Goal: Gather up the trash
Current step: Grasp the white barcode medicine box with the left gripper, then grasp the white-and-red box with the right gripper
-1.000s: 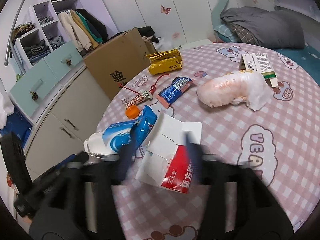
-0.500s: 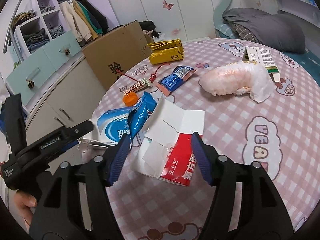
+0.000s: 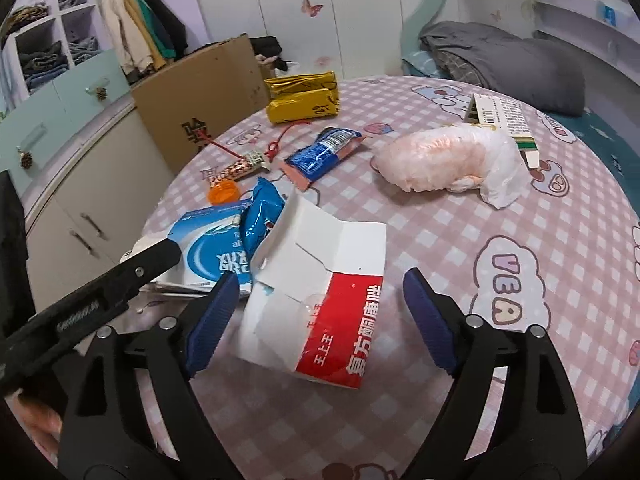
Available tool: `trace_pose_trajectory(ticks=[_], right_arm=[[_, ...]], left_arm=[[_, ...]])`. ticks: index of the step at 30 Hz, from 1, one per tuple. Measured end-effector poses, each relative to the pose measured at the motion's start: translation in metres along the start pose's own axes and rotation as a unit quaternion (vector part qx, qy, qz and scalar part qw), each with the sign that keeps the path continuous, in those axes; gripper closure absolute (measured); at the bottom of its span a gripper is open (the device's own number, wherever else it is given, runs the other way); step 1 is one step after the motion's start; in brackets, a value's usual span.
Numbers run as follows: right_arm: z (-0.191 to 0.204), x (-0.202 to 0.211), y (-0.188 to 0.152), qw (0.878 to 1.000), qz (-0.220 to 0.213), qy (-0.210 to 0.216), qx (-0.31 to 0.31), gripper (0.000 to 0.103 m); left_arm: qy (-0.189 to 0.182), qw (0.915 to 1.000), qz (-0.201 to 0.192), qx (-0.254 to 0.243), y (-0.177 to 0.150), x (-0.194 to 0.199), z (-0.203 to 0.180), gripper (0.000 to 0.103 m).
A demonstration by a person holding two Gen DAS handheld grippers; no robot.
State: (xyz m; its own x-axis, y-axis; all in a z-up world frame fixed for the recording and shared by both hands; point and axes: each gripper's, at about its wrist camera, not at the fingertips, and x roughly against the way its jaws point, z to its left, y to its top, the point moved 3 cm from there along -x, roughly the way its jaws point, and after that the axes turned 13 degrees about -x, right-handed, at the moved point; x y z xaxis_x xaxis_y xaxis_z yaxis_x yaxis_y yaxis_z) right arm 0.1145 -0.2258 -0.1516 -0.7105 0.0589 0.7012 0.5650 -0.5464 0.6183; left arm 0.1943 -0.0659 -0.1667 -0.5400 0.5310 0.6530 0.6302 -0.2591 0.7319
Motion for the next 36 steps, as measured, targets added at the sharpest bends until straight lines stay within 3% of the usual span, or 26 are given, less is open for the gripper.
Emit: trace_pose_trajectory(ticks=[1, 3, 5, 9, 11, 25, 32, 34, 36], right_arm=[[0.001, -0.003, -0.001, 1.0, 0.004, -0.004, 0.001, 0.017], [0.001, -0.011, -0.001, 1.0, 0.017, -0.009, 0.001, 0.017], [0.0, -0.015, 0.0, 1.0, 0.019, -0.007, -0.005, 0.016], [-0.004, -0.017, 0.003, 1.0, 0.02, -0.003, -0.01, 0.018], [-0.007, -0.015, 0.004, 1.0, 0.016, -0.014, -0.004, 0.028], [-0.022, 0.006, 0.001, 1.0, 0.016, 0.018, -0.016, 0.033], [-0.016, 0.028, 0.008, 0.998, 0.008, 0.051, -0.022, 0.035], [-0.011, 0.03, 0.009, 0.998, 0.015, 0.065, -0.019, 0.085], [-0.006, 0.027, 0.008, 0.998, 0.025, 0.058, -0.013, 0.089]], left_arm=[[-0.005, 1.0, -0.004, 0.001, -0.001, 0.0, -0.002, 0.059], [-0.017, 0.9998, -0.008, 0.007, -0.001, 0.001, -0.004, 0.066], [-0.037, 0.9992, -0.015, 0.009, -0.002, 0.003, -0.008, 0.082], [-0.054, 0.9979, -0.034, 0.005, -0.002, 0.015, -0.018, 0.093], [-0.057, 0.9974, -0.044, 0.0, -0.002, 0.021, -0.023, 0.097], [-0.057, 0.9949, -0.083, 0.002, 0.002, 0.059, -0.04, 0.1], [-0.036, 0.994, -0.103, 0.006, 0.006, 0.085, -0.037, 0.1], [-0.023, 0.994, -0.106, 0.006, 0.007, 0.09, -0.034, 0.1], [-0.011, 0.9942, -0.107, 0.011, 0.006, 0.093, -0.029, 0.1]])
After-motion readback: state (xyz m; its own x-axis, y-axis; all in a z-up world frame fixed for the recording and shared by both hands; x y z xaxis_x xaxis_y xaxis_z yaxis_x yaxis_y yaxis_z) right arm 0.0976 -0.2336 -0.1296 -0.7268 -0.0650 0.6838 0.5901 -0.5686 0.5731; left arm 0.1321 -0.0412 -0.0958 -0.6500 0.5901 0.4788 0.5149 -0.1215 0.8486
